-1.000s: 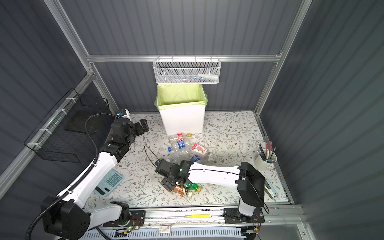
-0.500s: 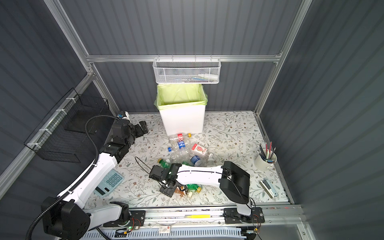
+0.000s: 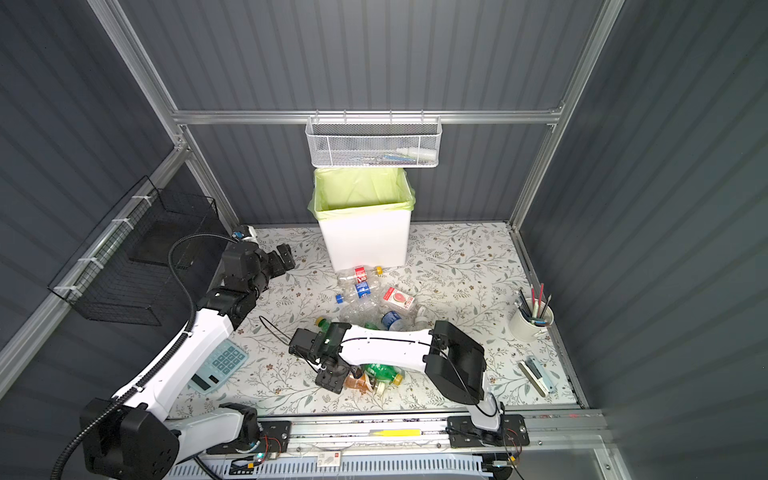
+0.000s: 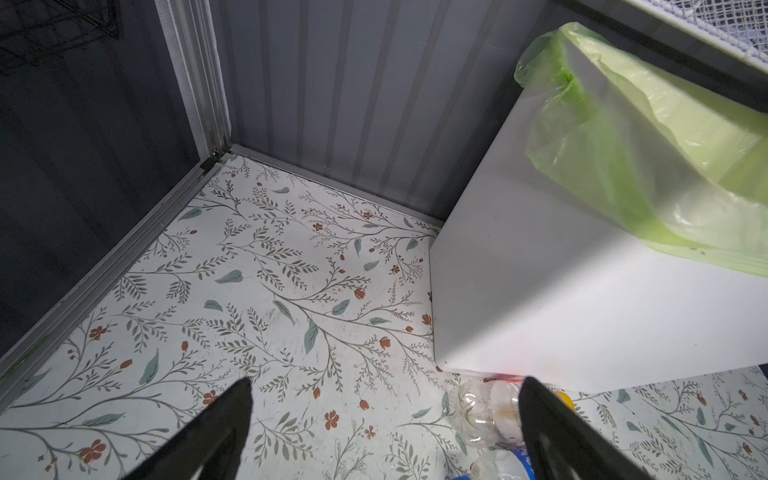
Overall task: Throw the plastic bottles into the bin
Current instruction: 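Close the right gripper on the brown coffee bottle, then lift the brown bottle with the right gripper and swing it over the bin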
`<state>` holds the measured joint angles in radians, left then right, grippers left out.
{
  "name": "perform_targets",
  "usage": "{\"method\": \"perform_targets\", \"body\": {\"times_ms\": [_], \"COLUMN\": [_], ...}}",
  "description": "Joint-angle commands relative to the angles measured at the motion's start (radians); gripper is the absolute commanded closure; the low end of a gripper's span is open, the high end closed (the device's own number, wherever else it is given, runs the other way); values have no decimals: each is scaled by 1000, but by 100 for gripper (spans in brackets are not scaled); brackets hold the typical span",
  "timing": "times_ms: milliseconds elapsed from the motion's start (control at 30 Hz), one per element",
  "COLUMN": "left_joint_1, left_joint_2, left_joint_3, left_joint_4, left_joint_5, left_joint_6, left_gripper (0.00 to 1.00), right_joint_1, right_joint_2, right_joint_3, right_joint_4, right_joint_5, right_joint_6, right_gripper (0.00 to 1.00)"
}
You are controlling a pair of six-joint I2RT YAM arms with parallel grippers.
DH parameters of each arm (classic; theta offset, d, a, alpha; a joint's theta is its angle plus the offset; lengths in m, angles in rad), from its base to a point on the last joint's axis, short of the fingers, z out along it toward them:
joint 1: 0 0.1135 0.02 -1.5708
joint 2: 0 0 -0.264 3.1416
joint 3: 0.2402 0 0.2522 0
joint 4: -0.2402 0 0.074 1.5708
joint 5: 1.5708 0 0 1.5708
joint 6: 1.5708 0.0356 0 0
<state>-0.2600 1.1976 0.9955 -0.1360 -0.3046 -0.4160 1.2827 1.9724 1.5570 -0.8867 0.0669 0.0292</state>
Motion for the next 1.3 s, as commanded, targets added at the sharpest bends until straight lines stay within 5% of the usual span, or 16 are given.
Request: {"method": "perform_targets", "body": {"times_ms": [0,500,900,1267], "left_joint_1": [8,13,16,21], "left_joint_2": [-18,-22,-23,-31], "left_joint_3": [-17,-15,-20,-37], "left_joint_4": [-13,-20,-30,-12], "left_joint_5": [-15,-15,-29,-51], "left_joint_6": [-15,-11,-18,-16], "left_gripper": [0,0,0,0], "right_joint_1": [-2,-9,-22,-288], "right_joint_2": [15,107,55,-213], "right_joint_3": [13,47,53,266], "right_joint_4": [-60,-83,-47,146], "right_joint_5": [-7,-22,-4,136], "right_joint_6": [-35,-58,-66,-178], "right_gripper": [30,32,52,55]}}
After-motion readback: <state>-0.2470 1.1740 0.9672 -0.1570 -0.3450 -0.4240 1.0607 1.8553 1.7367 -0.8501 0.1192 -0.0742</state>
